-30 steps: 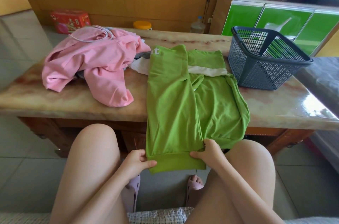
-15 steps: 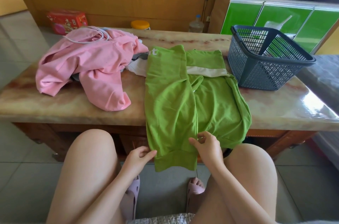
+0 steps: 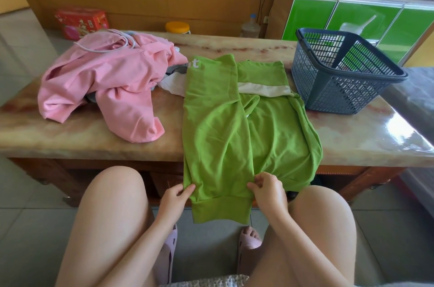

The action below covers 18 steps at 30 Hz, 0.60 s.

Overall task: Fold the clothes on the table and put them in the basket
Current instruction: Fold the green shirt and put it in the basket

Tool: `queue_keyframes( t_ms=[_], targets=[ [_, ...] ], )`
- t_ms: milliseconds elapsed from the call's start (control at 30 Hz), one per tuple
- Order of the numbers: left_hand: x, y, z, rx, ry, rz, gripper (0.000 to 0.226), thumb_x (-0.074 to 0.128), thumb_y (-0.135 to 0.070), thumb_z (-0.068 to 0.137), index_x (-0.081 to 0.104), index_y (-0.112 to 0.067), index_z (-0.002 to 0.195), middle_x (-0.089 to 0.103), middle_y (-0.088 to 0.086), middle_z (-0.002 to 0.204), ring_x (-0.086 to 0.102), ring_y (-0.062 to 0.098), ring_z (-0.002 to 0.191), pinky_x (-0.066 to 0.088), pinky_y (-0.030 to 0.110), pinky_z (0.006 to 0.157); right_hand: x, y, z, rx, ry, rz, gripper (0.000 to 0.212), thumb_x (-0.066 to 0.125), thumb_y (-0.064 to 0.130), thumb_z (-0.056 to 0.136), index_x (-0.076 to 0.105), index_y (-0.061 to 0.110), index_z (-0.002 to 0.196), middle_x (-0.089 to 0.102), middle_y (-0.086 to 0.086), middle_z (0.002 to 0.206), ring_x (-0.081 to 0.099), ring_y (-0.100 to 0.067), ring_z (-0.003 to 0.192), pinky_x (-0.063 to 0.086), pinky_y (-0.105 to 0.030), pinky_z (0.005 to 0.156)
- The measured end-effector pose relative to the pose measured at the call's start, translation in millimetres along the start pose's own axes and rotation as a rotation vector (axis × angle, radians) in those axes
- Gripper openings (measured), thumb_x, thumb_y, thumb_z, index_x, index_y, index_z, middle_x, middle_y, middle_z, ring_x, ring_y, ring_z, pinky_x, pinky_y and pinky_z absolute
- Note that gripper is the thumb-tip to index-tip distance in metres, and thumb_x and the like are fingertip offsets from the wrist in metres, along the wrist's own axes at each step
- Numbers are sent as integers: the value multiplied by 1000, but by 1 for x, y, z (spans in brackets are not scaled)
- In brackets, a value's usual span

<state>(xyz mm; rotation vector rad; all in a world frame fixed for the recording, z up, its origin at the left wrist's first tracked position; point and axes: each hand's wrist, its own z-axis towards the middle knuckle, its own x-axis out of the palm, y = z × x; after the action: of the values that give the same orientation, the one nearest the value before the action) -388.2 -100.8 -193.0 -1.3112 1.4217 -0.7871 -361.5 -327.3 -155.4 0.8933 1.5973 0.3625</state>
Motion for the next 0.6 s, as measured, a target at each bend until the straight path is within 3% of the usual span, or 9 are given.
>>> queue_keyframes(
  t_ms=[67,133,200,267,333,467,600],
  targets=[
    [-1,-1,2,-10,-13,47,10,59,-26,92,68,-22,88,69,-8,88,62,11,88,43,28,80,1,3,0,1,22,-1,33,68,29,85,60,15,113,64,0,111,63,-24,96,53,-40,83],
    [-4,-8,6,15,-137,118,16,63,-28,89,63,-16,99,63,-4,88,58,15,87,44,30,80,-3,11,2,-38,4,12,44,68,36,85,56,15,122,61,2,118,59,-21,106,48,-35,87],
    [-10,-27,13,156,-282,168,20,67,-21,86,60,-13,103,58,3,85,55,16,79,46,32,79,-11,24,9,-95,-62,76,45,68,39,85,57,16,122,62,3,118,60,-18,103,49,-37,86],
    [-14,-59,24,362,-314,239,16,66,-14,86,63,-11,102,58,5,86,56,14,76,47,28,76,-19,39,20,-128,-132,129,40,68,38,85,59,16,118,64,3,114,61,-16,94,51,-37,82],
    [-11,-96,44,526,-280,354,13,62,-13,89,67,-14,101,58,2,94,56,13,79,45,26,77,-25,51,33,-126,-194,139,35,67,39,86,61,17,113,65,5,109,61,-14,87,51,-33,75],
    [17,-163,104,723,-153,536,23,55,-5,92,69,-13,108,63,4,113,56,16,105,41,26,92,-28,64,52,-69,-241,96,33,64,44,87,63,18,107,62,10,95,55,-10,76,37,-24,58],
    [51,-196,163,690,14,741,49,40,8,94,53,-18,133,49,2,141,47,20,128,34,29,109,-28,70,68,-42,-242,52,34,65,48,85,67,19,101,58,13,83,51,-8,73,30,-17,50]
  ],
)
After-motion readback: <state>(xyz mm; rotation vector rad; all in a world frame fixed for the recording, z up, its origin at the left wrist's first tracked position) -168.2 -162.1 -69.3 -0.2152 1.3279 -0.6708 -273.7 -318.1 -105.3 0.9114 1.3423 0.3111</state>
